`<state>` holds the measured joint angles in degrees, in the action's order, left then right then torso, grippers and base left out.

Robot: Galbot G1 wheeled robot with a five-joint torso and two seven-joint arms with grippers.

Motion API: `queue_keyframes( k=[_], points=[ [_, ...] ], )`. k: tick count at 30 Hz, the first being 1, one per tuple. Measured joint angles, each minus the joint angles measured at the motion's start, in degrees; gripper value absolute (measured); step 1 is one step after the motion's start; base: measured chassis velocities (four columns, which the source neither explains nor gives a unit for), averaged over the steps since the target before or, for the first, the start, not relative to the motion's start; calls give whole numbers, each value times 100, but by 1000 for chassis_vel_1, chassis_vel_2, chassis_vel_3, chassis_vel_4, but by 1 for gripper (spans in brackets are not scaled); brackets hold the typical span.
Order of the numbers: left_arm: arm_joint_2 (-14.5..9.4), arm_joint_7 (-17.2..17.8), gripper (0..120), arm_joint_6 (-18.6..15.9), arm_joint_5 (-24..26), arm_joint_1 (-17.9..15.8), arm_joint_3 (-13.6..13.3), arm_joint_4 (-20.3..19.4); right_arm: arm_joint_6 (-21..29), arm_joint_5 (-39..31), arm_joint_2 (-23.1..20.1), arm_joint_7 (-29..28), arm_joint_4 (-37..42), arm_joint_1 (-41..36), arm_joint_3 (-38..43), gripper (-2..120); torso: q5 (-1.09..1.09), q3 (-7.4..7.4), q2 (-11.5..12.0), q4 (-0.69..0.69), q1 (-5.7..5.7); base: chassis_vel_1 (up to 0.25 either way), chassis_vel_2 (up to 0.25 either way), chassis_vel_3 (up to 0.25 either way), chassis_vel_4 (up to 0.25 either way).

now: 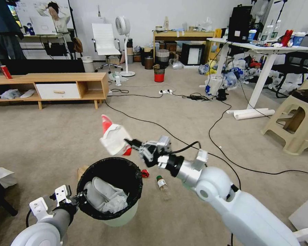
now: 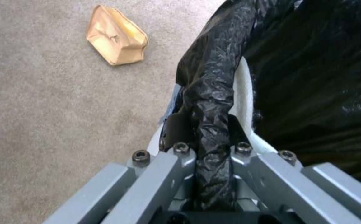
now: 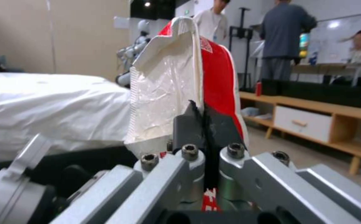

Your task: Pick up the trash bin and place the garbage on the floor into it.

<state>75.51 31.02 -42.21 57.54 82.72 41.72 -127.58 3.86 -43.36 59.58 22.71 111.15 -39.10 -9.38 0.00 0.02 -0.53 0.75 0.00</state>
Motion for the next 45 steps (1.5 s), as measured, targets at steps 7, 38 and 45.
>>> queue_keyframes(
  k=[7, 38, 45],
  points=[
    [-10, -1, 3, 1, 7, -28, 5, 59, 22, 31, -110, 2, -13, -42, -268, 0, 0, 0, 0, 0, 0, 0, 0, 0, 0],
    [8, 2, 3, 7, 19, -184, -52, 135, -30, 359, -657, -50, -2, -828, -202, 0, 1, 0, 0, -1, 0, 0, 0, 0, 0],
    [-5, 2, 3, 8, 17, -145, -57, 46, -11, 464, -720, -174, 17, -1036, -143, 3, 1, 0, 0, 1, 0, 0, 0, 0, 0]
  ],
)
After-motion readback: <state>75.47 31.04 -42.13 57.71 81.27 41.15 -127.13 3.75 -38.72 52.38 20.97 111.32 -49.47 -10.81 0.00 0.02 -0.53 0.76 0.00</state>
